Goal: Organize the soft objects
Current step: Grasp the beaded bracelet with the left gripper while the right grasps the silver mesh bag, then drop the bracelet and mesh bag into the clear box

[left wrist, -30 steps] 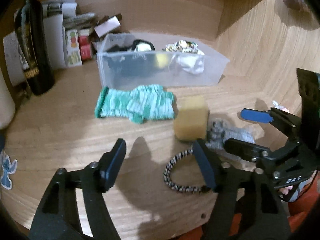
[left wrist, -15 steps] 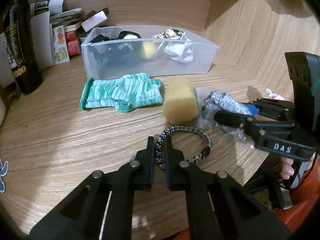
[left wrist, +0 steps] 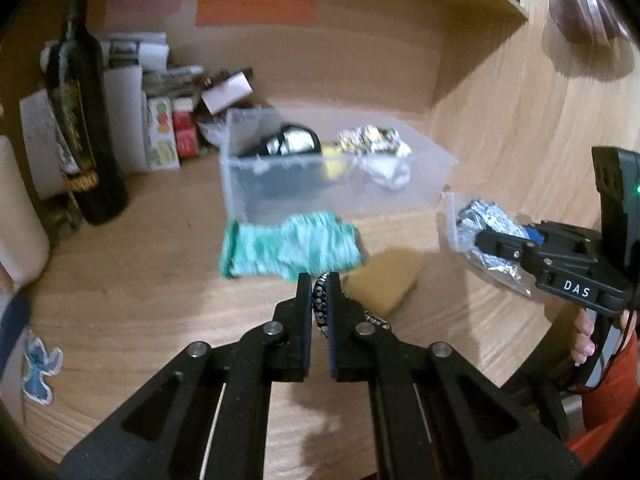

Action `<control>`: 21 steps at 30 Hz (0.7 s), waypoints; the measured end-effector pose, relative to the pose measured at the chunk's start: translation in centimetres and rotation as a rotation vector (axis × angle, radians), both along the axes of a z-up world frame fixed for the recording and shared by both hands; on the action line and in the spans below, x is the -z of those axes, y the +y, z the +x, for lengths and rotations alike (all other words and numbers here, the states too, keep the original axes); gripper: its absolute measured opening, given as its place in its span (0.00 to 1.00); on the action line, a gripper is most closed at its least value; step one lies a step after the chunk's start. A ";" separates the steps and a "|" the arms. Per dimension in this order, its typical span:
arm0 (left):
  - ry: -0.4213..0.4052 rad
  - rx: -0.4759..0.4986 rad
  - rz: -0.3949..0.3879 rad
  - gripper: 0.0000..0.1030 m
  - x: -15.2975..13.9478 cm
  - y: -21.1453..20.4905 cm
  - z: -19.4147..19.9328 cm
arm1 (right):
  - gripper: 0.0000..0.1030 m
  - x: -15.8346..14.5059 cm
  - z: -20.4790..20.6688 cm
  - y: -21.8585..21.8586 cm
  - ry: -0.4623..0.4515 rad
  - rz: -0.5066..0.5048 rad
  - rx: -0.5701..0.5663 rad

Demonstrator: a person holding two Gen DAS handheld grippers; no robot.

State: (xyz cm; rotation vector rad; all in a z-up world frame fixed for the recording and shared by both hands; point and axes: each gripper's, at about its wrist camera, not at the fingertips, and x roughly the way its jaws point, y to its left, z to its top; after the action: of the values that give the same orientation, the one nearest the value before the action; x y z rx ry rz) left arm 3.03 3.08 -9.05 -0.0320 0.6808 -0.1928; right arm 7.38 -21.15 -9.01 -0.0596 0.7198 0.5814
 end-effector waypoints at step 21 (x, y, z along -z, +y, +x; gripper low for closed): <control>-0.199 -0.054 0.022 0.05 -6.8 0.2 6.5 | 0.25 -5.8 4.3 2.8 -0.170 0.072 -0.014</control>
State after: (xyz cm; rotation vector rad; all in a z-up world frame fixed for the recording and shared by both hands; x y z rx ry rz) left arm 9.49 3.32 -2.22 -0.0102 0.4832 -0.1343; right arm 11.67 -18.34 -3.17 -0.0465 0.5330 0.6070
